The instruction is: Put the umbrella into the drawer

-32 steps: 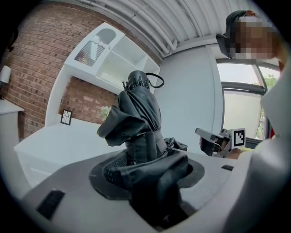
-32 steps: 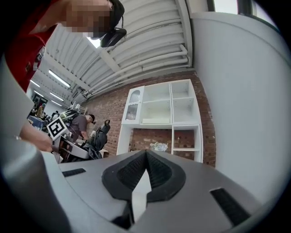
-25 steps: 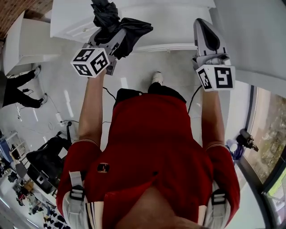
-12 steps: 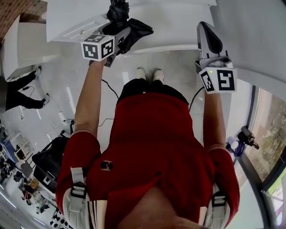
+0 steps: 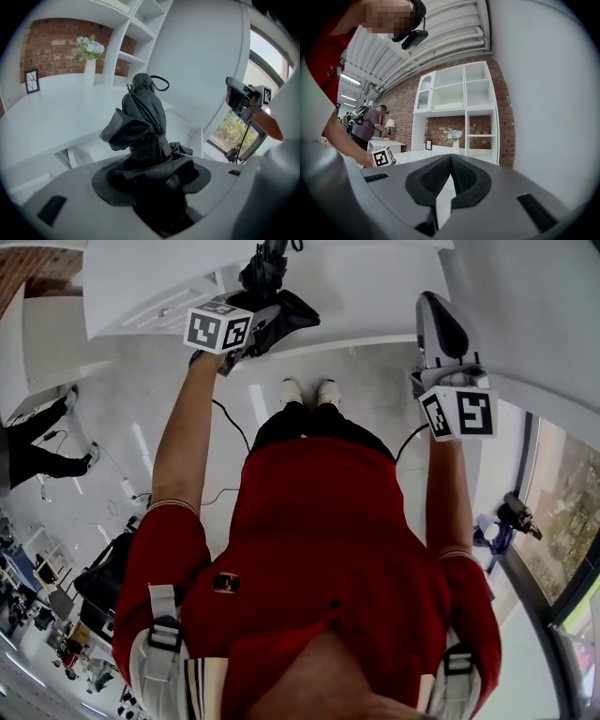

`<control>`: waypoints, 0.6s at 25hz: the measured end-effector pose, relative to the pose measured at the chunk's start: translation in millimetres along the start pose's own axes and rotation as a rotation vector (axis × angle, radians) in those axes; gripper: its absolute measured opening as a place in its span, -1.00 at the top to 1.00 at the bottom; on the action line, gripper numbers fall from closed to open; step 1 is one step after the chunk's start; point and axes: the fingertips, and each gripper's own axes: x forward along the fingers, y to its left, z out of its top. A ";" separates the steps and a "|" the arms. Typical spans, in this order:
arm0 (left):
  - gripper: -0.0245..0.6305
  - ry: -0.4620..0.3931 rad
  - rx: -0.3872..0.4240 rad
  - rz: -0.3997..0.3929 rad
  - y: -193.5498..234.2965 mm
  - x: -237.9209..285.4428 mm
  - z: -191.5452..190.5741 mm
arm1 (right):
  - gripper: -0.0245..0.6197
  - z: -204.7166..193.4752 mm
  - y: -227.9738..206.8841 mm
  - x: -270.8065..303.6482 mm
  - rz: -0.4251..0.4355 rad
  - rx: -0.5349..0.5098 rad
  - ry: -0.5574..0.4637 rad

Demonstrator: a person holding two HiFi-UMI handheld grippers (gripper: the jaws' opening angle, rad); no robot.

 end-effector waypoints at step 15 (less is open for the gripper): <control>0.17 0.231 0.023 -0.088 12.3 53.0 -41.4 | 0.93 -22.0 -4.3 12.9 -0.048 0.003 0.076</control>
